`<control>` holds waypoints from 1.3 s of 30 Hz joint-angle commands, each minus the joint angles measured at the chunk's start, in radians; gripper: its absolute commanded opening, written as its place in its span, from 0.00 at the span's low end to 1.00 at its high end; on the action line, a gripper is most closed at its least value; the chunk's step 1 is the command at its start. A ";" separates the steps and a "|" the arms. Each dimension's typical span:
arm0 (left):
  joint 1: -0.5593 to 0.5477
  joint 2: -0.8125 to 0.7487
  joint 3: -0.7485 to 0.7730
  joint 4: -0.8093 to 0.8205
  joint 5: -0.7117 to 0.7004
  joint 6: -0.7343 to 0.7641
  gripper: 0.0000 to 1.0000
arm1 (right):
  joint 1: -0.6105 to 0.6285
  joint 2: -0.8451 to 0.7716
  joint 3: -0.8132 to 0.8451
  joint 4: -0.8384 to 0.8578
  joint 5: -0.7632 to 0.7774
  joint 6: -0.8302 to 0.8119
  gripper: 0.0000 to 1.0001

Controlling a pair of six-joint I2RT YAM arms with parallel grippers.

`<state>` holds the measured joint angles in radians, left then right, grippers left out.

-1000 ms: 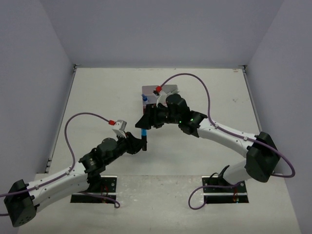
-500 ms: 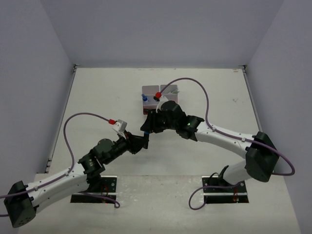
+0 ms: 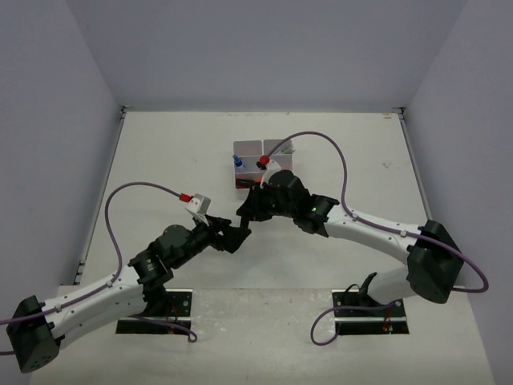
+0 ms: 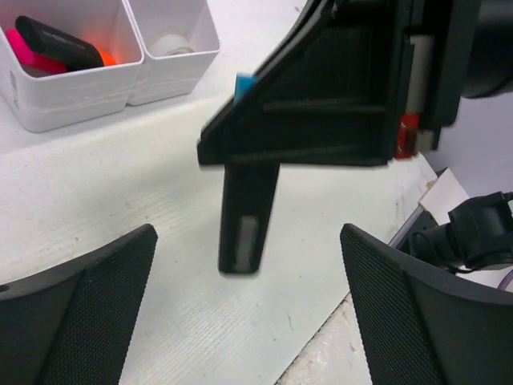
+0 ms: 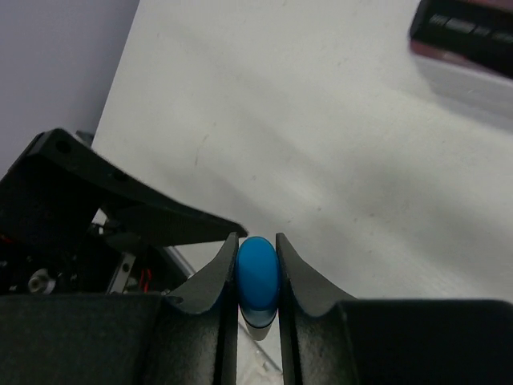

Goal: Sort the stationery into containers
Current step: Place the pen in the storage box.

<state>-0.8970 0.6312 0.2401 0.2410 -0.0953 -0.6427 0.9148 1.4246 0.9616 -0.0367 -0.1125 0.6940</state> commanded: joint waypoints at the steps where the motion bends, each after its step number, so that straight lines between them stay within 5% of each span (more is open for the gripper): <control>1: 0.002 -0.002 0.165 -0.272 -0.055 0.002 1.00 | -0.107 -0.047 0.008 0.155 0.202 -0.146 0.00; 5: 0.003 0.008 0.320 -0.540 -0.056 -0.011 1.00 | -0.114 0.004 0.076 0.300 0.369 -0.347 0.00; 11: 0.002 -0.070 0.446 -0.697 -0.051 0.049 1.00 | -0.115 0.194 0.154 0.529 0.459 -0.717 0.00; 15: 0.003 -0.146 0.502 -0.783 -0.096 0.066 1.00 | -0.115 0.296 0.183 0.571 0.493 -0.815 0.00; 25: 0.001 -0.214 0.576 -0.900 -0.208 0.112 1.00 | -0.114 0.417 0.160 0.642 0.478 -0.836 0.00; 39: 0.001 -0.208 0.548 -0.873 -0.209 0.126 1.00 | -0.085 0.303 0.047 0.681 0.456 -0.787 0.00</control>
<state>-0.8970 0.4154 0.7856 -0.6485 -0.2968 -0.5552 0.8112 1.7810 1.0387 0.6159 0.3285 -0.1053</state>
